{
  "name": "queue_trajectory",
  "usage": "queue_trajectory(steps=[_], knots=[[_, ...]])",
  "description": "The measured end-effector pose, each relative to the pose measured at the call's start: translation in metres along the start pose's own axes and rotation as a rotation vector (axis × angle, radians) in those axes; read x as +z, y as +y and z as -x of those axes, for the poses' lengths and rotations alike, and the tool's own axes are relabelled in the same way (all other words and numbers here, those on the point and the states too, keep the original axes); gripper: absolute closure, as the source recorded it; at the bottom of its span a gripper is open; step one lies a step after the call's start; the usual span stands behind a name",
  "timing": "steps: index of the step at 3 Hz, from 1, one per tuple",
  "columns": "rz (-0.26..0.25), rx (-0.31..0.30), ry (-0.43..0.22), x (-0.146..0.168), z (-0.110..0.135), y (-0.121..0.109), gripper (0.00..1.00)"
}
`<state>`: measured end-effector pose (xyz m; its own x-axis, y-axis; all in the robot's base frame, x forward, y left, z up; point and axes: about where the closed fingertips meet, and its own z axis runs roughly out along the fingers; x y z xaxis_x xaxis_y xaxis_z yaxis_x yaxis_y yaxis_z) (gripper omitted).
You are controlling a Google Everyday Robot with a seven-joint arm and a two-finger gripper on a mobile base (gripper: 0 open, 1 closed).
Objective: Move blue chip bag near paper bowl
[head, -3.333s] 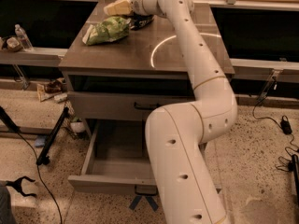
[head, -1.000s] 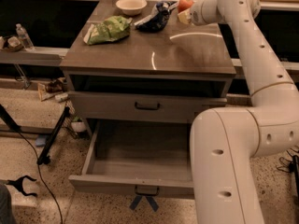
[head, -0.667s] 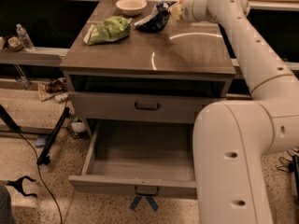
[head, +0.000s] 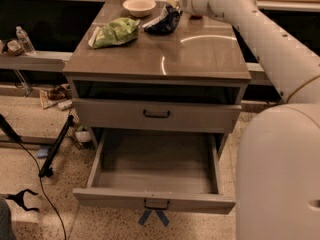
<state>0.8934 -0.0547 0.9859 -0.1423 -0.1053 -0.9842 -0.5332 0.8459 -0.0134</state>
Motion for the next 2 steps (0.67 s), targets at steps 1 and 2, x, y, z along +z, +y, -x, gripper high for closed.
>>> queue_trajectory(steps=[1, 2], knots=[[0.022, 0.009, 0.083, 0.016, -0.070, 0.037, 1.00], [0.005, -0.008, 0.110, 0.024, -0.096, 0.036, 1.00]])
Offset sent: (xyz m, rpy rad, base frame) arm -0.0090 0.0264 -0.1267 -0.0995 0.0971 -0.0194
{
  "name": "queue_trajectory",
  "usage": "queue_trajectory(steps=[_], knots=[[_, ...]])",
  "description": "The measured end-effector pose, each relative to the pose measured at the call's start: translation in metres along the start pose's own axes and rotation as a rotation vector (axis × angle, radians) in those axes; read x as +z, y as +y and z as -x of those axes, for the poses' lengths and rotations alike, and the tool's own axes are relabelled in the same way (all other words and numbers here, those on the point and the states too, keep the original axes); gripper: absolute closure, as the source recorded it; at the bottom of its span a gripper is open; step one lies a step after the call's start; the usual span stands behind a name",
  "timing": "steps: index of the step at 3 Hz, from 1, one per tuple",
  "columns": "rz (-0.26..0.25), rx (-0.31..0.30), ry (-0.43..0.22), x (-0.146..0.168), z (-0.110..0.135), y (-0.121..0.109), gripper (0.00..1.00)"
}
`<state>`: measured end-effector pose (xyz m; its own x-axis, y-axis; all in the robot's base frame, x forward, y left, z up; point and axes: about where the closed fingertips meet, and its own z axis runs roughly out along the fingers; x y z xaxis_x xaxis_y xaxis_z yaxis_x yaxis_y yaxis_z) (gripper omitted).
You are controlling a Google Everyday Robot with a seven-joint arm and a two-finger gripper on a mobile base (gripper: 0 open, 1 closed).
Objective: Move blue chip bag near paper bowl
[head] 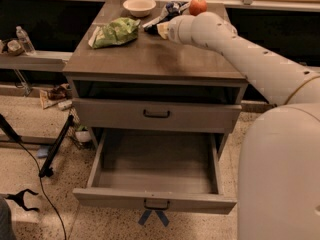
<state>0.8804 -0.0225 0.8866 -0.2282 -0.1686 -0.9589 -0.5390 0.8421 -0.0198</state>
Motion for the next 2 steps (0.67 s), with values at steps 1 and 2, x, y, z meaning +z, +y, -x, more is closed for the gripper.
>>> queue_trajectory(steps=[1, 2], knots=[[-0.012, -0.034, 0.001, 0.019, -0.005, -0.006, 1.00], [-0.023, -0.062, -0.009, 0.038, 0.003, -0.015, 1.00]])
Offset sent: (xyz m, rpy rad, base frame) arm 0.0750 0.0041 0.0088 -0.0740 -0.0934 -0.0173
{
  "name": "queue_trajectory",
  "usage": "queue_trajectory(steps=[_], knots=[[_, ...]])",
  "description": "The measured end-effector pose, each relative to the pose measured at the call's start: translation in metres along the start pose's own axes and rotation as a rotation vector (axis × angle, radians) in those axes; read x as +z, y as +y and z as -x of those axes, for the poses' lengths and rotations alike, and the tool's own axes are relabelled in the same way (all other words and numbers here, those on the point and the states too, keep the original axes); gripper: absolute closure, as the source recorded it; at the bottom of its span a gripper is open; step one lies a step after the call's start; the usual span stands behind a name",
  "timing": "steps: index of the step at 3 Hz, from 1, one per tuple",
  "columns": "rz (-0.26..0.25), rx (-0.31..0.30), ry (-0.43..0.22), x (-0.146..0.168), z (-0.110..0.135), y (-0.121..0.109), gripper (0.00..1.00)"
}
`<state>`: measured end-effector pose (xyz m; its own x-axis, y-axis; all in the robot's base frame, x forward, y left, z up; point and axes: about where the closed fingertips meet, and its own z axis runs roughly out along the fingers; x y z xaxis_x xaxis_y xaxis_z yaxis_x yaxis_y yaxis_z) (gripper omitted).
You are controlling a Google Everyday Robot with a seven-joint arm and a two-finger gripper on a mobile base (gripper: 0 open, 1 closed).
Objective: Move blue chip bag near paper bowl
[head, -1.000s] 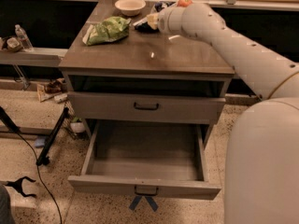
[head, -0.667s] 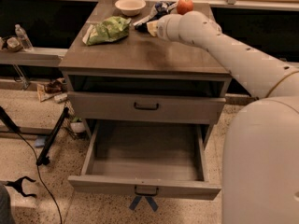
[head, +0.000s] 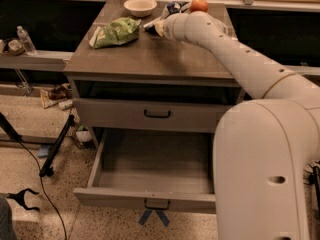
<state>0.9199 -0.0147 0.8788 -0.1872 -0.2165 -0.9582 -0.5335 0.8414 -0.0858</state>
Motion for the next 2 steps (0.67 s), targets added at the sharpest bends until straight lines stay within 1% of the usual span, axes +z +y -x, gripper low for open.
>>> queue_trajectory(steps=[1, 2], knots=[[-0.014, -0.035, -0.010, 0.021, 0.011, -0.011, 1.00], [-0.006, -0.044, -0.021, 0.042, 0.018, -0.011, 1.00]])
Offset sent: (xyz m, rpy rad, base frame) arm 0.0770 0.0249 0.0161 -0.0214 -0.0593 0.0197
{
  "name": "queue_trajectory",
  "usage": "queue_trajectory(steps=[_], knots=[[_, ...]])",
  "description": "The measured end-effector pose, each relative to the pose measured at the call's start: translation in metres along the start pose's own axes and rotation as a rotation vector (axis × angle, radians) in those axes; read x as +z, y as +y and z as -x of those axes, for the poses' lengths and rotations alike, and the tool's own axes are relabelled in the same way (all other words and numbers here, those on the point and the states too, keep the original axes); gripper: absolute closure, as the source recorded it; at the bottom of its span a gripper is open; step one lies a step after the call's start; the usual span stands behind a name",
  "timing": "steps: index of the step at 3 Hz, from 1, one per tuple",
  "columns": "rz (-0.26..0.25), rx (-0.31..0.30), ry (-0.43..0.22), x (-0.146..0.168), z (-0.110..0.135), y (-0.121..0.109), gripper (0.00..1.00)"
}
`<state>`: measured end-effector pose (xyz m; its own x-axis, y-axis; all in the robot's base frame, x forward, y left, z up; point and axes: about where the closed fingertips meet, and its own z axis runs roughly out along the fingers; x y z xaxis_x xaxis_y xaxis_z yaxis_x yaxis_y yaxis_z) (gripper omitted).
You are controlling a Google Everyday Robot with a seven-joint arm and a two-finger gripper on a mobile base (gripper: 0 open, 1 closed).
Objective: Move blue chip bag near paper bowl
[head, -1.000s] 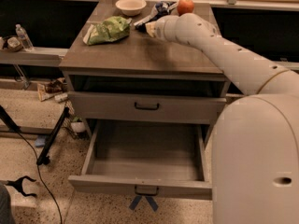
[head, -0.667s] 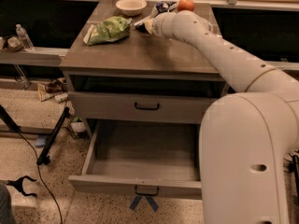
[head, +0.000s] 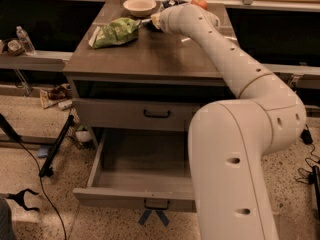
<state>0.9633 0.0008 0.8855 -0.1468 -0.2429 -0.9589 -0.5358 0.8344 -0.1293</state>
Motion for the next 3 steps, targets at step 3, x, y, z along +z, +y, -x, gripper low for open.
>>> queue_trajectory(steps=[3], knots=[[0.092, 0.013, -0.039, 0.047, 0.016, 0.041, 1.00]])
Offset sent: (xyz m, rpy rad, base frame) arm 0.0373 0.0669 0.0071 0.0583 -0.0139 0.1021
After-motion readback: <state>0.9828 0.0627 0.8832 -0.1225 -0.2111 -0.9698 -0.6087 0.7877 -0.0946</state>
